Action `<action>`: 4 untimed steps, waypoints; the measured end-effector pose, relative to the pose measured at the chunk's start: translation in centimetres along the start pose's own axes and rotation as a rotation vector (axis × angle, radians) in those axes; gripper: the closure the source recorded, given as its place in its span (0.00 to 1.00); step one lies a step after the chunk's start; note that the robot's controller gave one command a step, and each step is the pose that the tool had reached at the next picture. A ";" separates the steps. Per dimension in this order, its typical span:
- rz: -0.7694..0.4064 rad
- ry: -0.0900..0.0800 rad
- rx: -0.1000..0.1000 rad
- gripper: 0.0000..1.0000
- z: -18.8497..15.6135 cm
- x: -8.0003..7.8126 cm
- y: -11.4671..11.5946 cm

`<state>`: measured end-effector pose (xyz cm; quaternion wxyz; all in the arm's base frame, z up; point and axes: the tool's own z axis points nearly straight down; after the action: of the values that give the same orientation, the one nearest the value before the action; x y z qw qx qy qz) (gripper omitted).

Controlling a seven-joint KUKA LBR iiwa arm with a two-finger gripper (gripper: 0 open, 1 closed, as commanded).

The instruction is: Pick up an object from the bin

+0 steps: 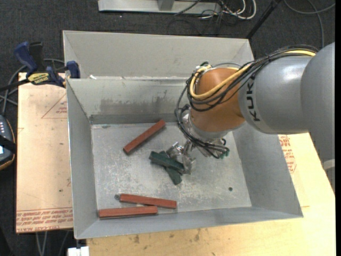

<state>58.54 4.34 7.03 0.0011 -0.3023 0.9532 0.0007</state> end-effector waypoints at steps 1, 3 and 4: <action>0.000 -0.003 0.001 1.00 0.0 -2.2 1.2; 0.402 -0.003 -0.001 1.00 -4.6 3.1 6.3; 0.403 -0.001 0.001 0.00 -4.5 3.2 6.1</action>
Offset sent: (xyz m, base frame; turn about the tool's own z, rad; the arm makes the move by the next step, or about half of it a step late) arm 0.0092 0.0204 -0.0003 0.0020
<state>52.39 7.52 11.56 0.0014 -0.1053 0.9944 0.0007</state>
